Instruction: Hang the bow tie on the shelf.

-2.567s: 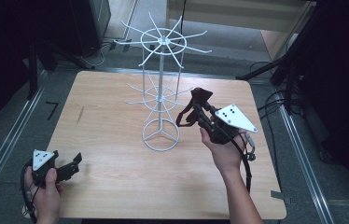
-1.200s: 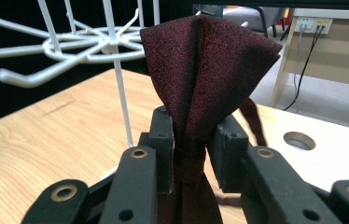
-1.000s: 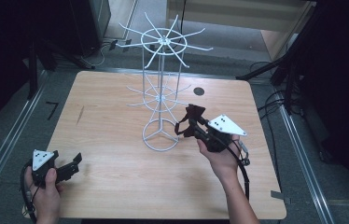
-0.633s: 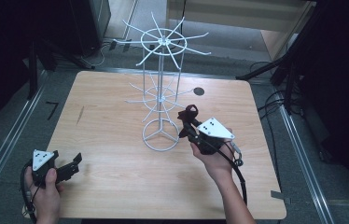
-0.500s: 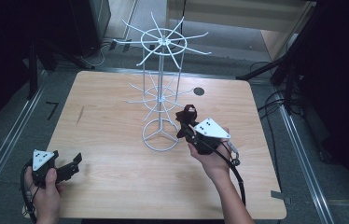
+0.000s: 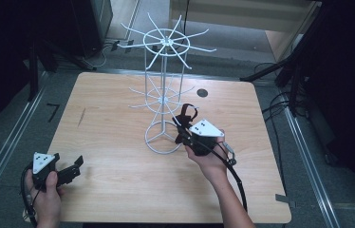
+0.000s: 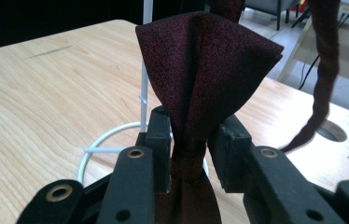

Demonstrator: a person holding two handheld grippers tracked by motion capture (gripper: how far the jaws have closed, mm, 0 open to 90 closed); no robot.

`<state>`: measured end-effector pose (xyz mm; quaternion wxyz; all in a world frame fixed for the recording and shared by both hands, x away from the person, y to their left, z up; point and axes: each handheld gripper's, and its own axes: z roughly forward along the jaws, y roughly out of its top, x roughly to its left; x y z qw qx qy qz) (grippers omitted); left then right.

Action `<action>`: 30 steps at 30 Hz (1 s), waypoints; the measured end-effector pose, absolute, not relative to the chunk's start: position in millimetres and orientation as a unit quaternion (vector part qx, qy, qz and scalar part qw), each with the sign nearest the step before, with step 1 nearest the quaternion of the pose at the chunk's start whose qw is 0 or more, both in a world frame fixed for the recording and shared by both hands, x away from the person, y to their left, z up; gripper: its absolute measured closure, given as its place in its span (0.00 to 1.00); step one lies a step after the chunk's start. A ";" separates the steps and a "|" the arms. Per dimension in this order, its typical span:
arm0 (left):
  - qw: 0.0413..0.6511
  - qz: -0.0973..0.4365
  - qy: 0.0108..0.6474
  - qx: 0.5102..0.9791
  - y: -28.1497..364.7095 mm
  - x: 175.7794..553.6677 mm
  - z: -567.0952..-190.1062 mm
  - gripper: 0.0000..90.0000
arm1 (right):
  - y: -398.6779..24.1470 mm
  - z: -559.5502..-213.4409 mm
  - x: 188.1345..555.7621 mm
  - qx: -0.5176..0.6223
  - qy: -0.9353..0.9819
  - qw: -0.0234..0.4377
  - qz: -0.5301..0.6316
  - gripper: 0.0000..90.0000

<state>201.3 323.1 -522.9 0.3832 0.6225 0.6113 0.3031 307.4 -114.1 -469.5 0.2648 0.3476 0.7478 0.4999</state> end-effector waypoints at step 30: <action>0.382 0.304 0.610 0.624 322.5 201.0 -522.7 0.16 | -223.4 -503.6 273.8 0.451 0.722 0.245 0.464 0.04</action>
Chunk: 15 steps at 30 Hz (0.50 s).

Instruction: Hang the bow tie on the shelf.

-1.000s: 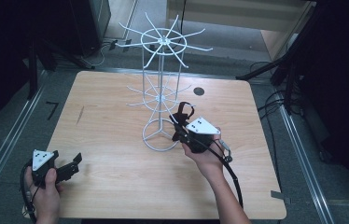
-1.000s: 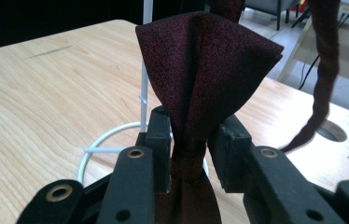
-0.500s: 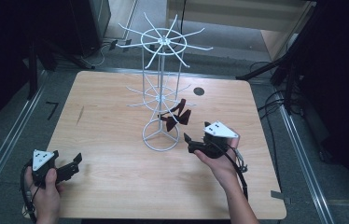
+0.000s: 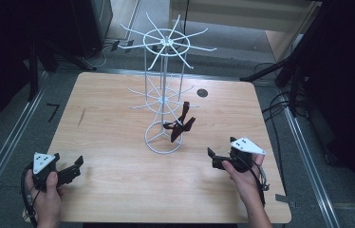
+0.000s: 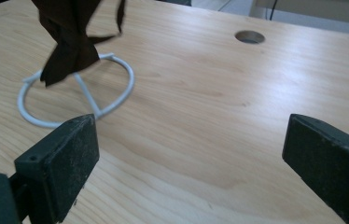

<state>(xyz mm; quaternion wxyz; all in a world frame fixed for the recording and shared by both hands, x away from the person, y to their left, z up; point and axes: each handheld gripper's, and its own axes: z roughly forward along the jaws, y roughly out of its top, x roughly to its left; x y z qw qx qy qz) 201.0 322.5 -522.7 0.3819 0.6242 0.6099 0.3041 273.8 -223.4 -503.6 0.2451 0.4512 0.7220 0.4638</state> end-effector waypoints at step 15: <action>0.382 0.306 0.609 0.624 322.0 201.1 -522.9 0.16 | -286.6 -532.5 245.6 0.501 0.699 0.252 0.444 0.04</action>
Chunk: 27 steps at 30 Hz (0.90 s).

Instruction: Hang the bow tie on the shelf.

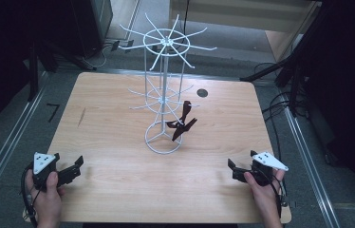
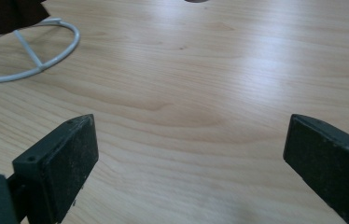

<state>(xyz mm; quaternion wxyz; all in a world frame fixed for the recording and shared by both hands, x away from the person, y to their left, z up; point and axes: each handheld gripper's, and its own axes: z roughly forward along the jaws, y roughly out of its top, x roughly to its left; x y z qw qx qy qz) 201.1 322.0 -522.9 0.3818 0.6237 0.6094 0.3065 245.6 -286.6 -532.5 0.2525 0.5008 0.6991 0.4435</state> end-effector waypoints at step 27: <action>0.380 0.303 0.610 0.626 322.6 201.5 -522.7 0.16 | -370.4 -550.3 203.5 0.560 0.649 0.274 0.436 0.04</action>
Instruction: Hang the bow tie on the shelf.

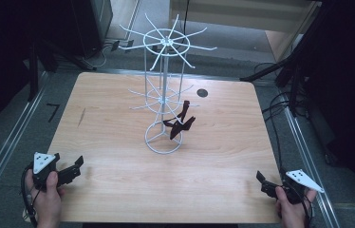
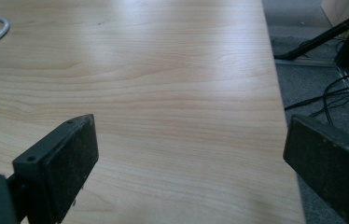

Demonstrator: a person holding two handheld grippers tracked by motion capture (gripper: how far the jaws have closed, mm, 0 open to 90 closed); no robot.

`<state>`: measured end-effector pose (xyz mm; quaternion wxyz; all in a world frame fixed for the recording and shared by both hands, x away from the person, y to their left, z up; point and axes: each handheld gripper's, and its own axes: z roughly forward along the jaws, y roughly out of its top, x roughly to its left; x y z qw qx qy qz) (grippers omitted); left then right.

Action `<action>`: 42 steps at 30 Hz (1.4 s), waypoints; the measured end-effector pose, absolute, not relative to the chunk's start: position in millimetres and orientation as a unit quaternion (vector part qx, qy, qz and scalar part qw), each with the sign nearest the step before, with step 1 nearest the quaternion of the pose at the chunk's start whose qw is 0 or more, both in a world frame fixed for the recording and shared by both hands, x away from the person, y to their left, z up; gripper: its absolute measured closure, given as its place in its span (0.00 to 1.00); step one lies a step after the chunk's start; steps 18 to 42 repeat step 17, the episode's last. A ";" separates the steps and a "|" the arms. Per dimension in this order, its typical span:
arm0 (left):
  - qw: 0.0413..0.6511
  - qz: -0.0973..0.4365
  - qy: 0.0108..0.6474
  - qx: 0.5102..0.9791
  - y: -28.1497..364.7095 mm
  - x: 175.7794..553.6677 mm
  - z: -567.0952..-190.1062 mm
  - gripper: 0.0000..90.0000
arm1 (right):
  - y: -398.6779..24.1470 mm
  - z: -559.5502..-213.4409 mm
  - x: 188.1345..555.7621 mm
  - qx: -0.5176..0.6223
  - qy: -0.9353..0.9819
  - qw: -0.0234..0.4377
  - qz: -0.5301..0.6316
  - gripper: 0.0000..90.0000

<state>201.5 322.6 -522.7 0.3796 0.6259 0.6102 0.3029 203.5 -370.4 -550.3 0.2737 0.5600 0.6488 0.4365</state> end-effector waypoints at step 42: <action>0.380 0.301 0.609 0.628 323.0 203.3 -523.0 0.16 | -363.7 -549.9 205.0 0.553 0.651 0.277 0.440 0.05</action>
